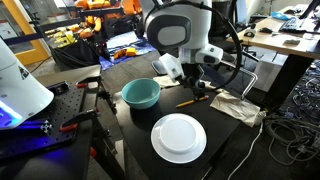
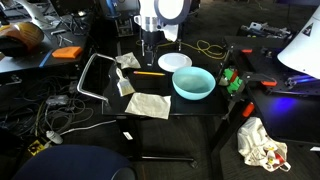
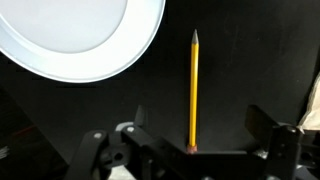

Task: Put the pencil in the blue bowl

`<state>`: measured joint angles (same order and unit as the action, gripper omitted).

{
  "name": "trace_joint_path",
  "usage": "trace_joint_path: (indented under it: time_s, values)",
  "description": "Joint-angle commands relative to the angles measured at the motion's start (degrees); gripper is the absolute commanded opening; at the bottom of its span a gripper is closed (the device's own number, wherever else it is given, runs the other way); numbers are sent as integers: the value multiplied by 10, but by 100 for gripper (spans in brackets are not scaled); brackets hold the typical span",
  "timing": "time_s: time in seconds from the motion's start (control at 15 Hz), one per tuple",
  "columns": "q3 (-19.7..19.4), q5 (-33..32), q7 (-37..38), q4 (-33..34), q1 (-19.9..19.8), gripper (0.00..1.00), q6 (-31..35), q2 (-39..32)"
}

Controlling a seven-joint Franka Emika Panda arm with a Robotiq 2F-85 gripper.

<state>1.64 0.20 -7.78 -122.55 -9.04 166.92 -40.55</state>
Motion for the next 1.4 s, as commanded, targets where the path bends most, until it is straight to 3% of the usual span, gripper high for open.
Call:
trace_joint_path:
  time_s: [0.0, 1.07, 1.13, 1.33]
  values:
    - [0, -2, -2, 30, -1, 100, -31, -16]
    - [-4, -2, 7, 65, 12, 100, -50, -63]
    - [-6, -3, 8, 66, 15, 75, -48, -65]
    - [-5, -2, 8, 67, 13, 59, -49, -66]
